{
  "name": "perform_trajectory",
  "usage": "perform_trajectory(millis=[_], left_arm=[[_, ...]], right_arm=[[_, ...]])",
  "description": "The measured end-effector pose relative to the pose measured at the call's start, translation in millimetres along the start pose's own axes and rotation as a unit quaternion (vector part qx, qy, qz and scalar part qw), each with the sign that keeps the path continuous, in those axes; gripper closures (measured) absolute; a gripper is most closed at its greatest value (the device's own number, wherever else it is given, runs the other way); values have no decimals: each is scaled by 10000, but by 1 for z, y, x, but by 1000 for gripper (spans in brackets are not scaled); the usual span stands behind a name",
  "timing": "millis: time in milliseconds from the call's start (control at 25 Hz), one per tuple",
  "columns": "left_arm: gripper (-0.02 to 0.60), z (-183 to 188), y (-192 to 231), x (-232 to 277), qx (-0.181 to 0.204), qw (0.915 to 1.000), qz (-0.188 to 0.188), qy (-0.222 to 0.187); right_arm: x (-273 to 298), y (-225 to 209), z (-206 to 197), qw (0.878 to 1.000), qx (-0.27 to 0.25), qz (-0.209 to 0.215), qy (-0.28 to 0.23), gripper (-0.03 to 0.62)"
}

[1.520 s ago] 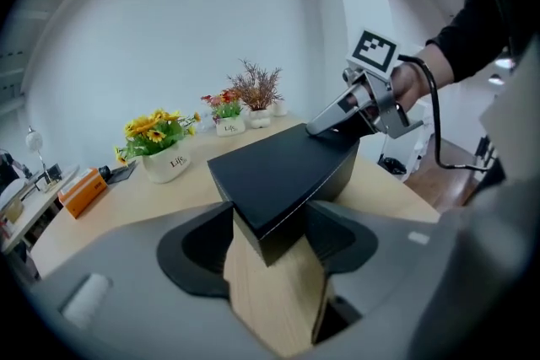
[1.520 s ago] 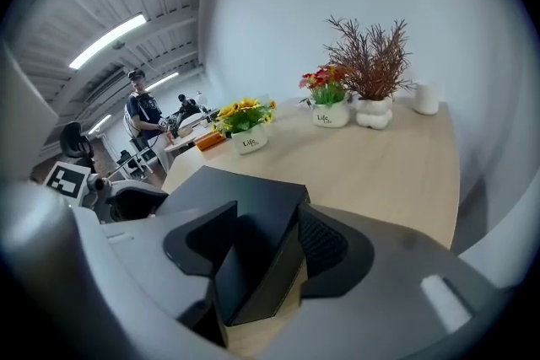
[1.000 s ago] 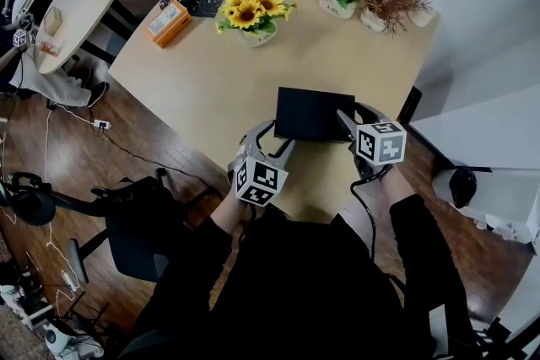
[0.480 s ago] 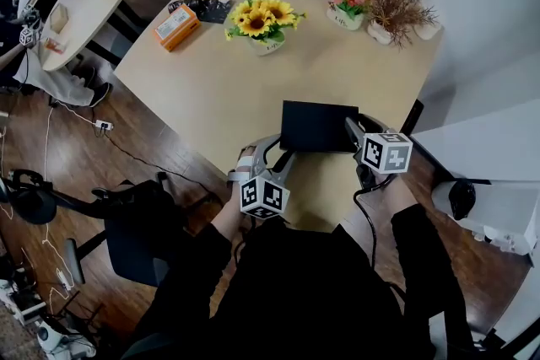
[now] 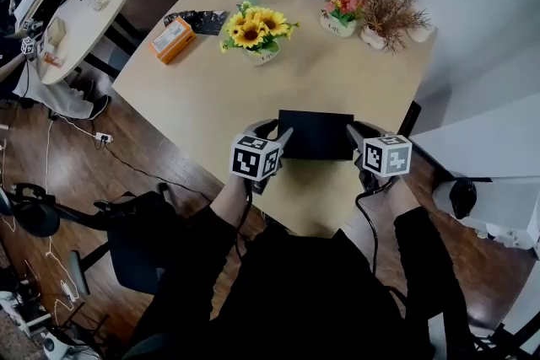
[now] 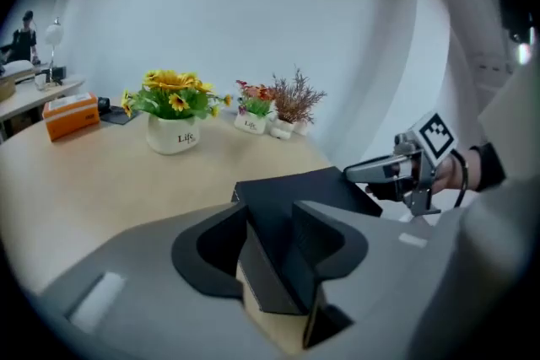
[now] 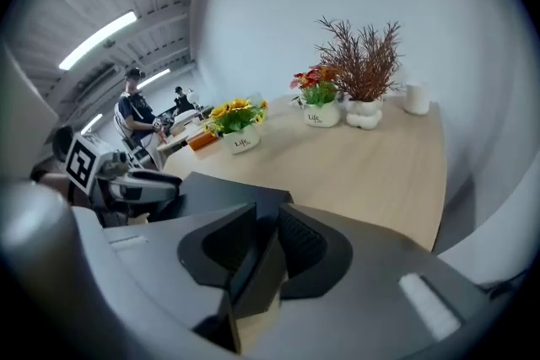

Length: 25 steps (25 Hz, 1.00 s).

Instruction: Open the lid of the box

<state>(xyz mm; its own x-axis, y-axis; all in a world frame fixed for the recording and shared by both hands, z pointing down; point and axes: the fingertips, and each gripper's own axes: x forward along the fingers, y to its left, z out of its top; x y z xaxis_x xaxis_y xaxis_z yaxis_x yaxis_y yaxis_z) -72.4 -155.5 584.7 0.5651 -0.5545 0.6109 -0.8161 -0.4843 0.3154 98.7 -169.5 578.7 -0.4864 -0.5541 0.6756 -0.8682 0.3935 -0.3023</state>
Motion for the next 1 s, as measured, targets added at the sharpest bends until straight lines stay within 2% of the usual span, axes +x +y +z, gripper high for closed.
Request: perform_trajectory(millis=[120,200,240,280,320,360,400,440,480,520,560,600,640,680,760,800,1000], left_arm=[[433,7,-3,-2,655,9971,270,-267],[434,7,-9,-4,1357,9886,363,-550],[436,5,-18,-4,1987,9774,331,-633],[603,2,-31,-3,2749,9588,259,-661],[603,-1,-44,-3,3393,9380,215,-674],[601,-1,-52,-3,3685,9265,246,-723],[601,3,-51,-7,3540,9310,338,-828],[601,9,-43,-12,3002,9480,443,-964],[591,14,-31,-17,2250,9674,497,-1050],[510,15,-20,-20,1518,9822,454,-1013],[389,12,-11,-20,959,9911,333,-856],[321,7,-6,-17,619,9959,201,-636],[297,1,-3,-12,452,9981,99,-410],[296,-4,-2,-8,370,9991,11,-225],[295,-9,-5,-3,240,9995,-209,-26],[321,-9,-8,-2,226,9993,-298,11],[316,-7,-11,-4,702,9967,-345,-234]], right_arm=[[-2,1,-2,9991,-384,-121,-97,516],[-3,4,-2,9978,-594,-125,-251,514],[-3,6,-2,9968,-717,-113,-341,514],[-2,9,-2,9955,-847,-102,-422,513],[-2,11,-2,9939,-980,-120,-486,511],[-2,11,-2,9924,-1097,-171,-534,511],[-4,10,-2,9915,-1144,-226,-573,512],[-6,9,-1,9922,-1068,-232,-608,558],[-8,8,0,9942,-857,-148,-632,550],[-9,9,2,9965,-556,12,-628,521],[-9,9,3,9978,-241,196,-583,477],[-8,9,4,9982,14,352,-495,425],[-7,9,2,9981,171,460,-380,397],[-5,9,-2,9980,230,529,-254,397],[0,14,-11,9981,107,602,-46,398],[1,17,-13,9983,-64,576,-3,409],[-2,24,-13,9922,-1188,330,-201,414]])
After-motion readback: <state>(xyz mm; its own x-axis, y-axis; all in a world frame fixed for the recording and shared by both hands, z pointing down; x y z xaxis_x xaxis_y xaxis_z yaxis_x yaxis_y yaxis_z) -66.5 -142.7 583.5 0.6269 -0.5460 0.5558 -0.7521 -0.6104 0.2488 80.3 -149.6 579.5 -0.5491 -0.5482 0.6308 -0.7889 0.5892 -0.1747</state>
